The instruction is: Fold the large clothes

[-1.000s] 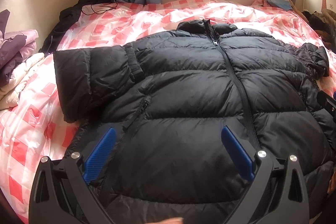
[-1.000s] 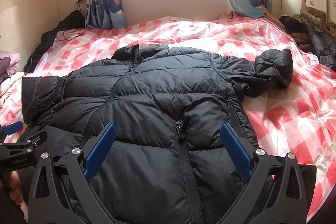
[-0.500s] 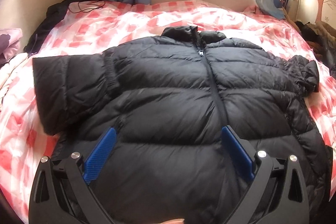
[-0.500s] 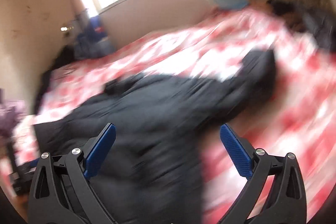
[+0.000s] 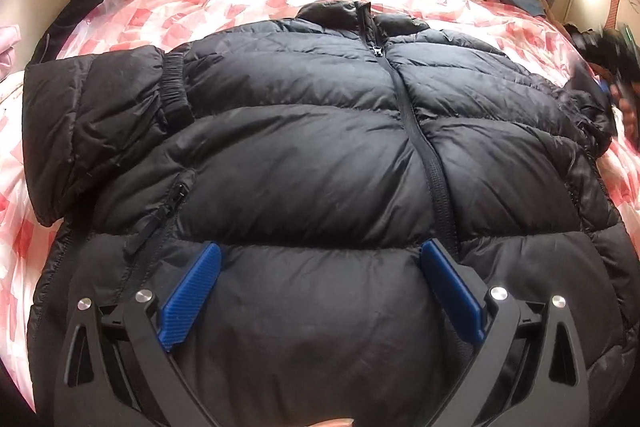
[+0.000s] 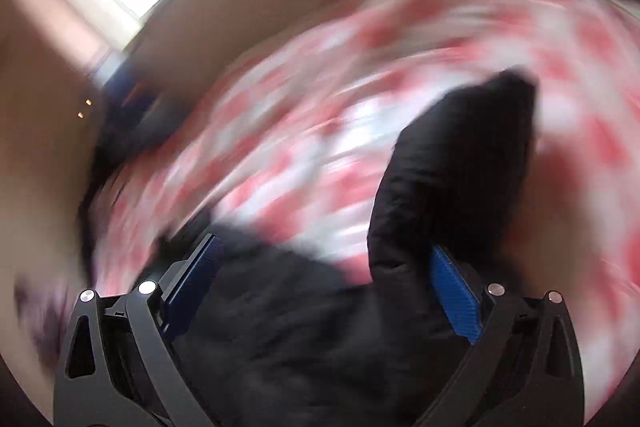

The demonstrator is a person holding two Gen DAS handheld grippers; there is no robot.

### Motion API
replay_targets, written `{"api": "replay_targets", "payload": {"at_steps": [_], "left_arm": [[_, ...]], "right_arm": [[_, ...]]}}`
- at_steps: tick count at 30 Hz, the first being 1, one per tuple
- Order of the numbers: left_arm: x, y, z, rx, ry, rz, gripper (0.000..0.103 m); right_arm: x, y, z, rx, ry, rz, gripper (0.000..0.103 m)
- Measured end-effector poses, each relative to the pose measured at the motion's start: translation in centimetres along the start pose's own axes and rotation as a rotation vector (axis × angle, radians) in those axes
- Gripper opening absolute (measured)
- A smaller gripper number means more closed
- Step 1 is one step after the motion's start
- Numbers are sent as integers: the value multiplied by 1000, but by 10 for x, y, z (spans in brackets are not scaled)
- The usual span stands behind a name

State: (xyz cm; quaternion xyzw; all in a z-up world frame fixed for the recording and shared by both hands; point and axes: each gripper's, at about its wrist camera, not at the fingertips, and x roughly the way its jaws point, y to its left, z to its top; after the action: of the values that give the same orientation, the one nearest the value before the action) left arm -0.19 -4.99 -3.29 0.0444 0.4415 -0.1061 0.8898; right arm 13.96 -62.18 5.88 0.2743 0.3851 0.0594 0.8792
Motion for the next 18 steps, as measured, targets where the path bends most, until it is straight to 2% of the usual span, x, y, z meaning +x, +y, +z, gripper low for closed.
{"api": "replay_targets", "payload": {"at_steps": [1,2,3,4,5,7,8,10,11,13,14,16,18], "left_arm": [[1,0,-1,1,2,0,96],[1,1,-1,1,5,-3,96],[0,2,-1,-3,6,-4,96],[-1,3,-1,-9,6,-7,96],[-2,4,-1,-15,5,-10,96],[-3,6,0,-26,9,-17,96],[-3,7,0,-31,11,-20,96],[-3,7,0,-33,12,-19,96],[-2,6,0,-31,13,-15,96],[0,5,0,-26,15,-9,96],[1,4,-1,-23,16,-6,96],[2,3,-1,-21,19,-2,96],[2,3,-1,-21,19,-1,96]], "right_arm": [[1,32,-3,-116,-7,34,95],[-10,50,-6,-189,-72,60,95],[-20,52,-6,-193,-128,71,95],[-37,42,-5,-137,-200,52,95],[-49,21,-5,-46,-244,-17,96],[-61,-22,-9,109,-247,-148,96],[-63,-52,-16,212,-215,-165,96],[-64,-91,-29,344,-195,-108,96],[-60,-111,-36,431,-185,-22,96],[-53,-127,-39,510,-191,83,96],[-47,-128,-33,523,-197,123,96],[-22,-127,-18,549,-134,243,96],[5,-120,-3,578,-61,322,96]]}}
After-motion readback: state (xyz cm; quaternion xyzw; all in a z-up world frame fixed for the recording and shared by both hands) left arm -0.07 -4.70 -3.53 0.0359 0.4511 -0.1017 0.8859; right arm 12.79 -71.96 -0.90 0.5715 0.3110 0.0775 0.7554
